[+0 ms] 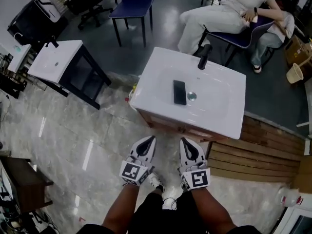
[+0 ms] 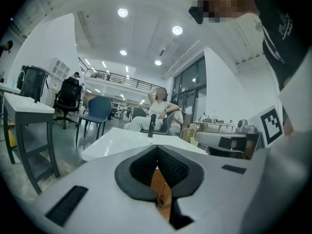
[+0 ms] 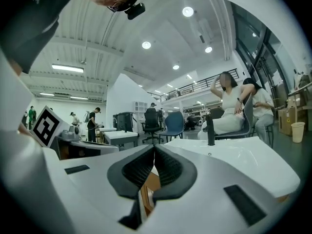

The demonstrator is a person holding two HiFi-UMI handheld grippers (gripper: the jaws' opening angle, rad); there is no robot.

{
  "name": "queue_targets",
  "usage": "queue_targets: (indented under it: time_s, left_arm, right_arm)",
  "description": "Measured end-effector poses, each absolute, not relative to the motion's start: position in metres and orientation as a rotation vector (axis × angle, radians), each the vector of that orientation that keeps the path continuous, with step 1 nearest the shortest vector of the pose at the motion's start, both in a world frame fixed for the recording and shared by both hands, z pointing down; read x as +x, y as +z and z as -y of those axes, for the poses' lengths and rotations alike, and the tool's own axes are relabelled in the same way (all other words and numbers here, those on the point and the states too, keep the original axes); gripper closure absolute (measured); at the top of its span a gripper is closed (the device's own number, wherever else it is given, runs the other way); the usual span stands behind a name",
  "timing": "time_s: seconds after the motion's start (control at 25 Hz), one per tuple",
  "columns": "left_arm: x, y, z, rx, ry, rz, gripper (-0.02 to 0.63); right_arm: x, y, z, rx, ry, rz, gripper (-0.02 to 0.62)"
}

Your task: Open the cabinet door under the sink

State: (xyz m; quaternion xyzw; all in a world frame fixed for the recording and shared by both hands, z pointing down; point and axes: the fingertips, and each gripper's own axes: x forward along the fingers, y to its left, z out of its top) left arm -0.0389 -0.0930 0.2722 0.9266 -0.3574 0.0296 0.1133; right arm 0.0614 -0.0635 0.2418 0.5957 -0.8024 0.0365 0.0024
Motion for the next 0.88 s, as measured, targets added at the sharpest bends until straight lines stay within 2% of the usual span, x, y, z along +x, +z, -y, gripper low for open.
queue_targets:
  time_s: [0.88]
  left_arm:
    - [0.018, 0.419, 0.118, 2.620, 0.157, 1.037, 0.583]
  right_arm:
    - [0.112, 0.436, 0.092, 1.917, 0.322, 2.330, 0.571]
